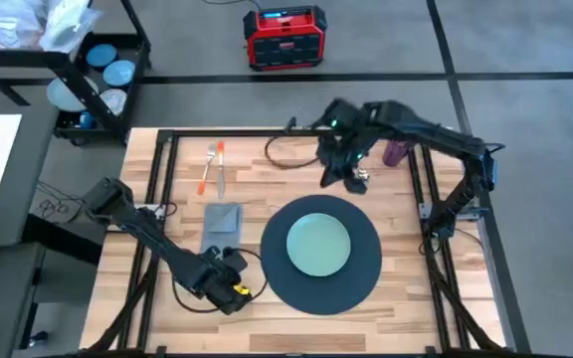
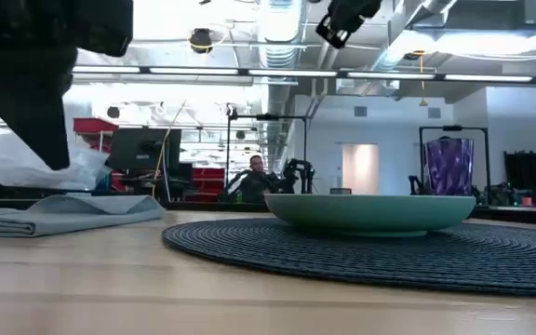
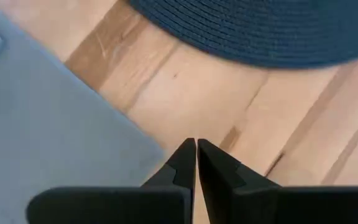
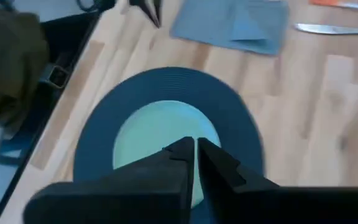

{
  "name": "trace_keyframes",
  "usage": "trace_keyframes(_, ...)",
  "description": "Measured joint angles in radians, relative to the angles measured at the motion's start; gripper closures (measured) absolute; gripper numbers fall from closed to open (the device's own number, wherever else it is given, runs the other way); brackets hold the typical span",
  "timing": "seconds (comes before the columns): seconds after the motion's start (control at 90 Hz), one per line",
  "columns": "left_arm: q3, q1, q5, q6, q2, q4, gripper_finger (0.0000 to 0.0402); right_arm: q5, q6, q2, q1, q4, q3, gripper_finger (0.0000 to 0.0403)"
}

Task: Set table place
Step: Fold the grey napkin

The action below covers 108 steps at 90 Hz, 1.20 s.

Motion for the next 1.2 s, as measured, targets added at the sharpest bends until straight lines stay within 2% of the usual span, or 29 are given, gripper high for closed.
trace_keyframes(0.078,0.003,0.015,0.007,0.013,0.003,-0.013,0.0402,0.056,0.011,0.001,0.019,0.019,-0.058,0.0384)
trace_keyframes(0.156,0.024,0.023,-0.009,0.003,0.002,-0.134,0.0402,0.018,0.012,0.001,0.030,0.029,-0.111,0.0392)
trace_keyframes(0.256,0.121,0.047,-0.194,-0.026,-0.001,-0.441,0.0402,-0.041,0.040,0.001,0.043,0.051,-0.165,0.0401)
trace_keyframes(0.367,0.285,0.072,-0.425,-0.079,-0.003,-0.775,0.0402,0.048,0.119,0.000,0.077,0.057,-0.197,0.0402)
trace_keyframes(0.4,0.318,0.072,-0.474,-0.075,-0.010,-0.781,0.0401,0.080,0.130,-0.002,0.087,0.048,-0.203,0.0402)
trace_keyframes(0.444,0.326,0.075,-0.546,0.008,-0.051,-0.723,0.0402,0.103,0.142,-0.012,0.096,0.033,-0.214,0.0402)
trace_keyframes(0.478,0.316,0.071,-0.563,0.029,-0.093,-0.730,0.0402,0.107,0.144,-0.020,0.098,0.021,-0.225,0.0403)
trace_keyframes(0.556,0.285,0.090,-0.547,0.024,-0.162,-0.770,0.0402,0.106,0.150,-0.066,0.096,0.026,-0.265,0.0403)
trace_keyframes(0.633,0.152,0.100,-0.495,-0.027,-0.287,-0.767,0.0402,0.114,0.182,-0.134,0.086,0.052,-0.319,0.0403)
trace_keyframes(0.767,-0.098,0.124,-0.304,-0.198,-0.496,-0.774,0.0402,0.098,0.206,-0.281,0.065,0.068,-0.405,0.0403)
trace_keyframes(0.8,-0.155,0.123,-0.261,-0.223,-0.539,-0.740,0.0402,0.096,0.211,-0.323,0.063,0.085,-0.423,0.0403)
trace_keyframes(0.922,-0.306,0.122,-0.241,-0.188,-0.637,-0.499,0.0402,0.096,0.266,-0.454,0.072,0.176,-0.475,0.0403)
trace_keyframes(1.089,-0.444,0.171,-0.218,-0.090,-0.643,-0.222,0.0402,0.101,0.314,-0.531,0.083,0.304,-0.533,0.0403)
trace_keyframes(1.2,-0.488,0.215,-0.206,-0.063,-0.593,-0.169,0.0402,0.102,0.323,-0.514,0.088,0.304,-0.539,0.0403)
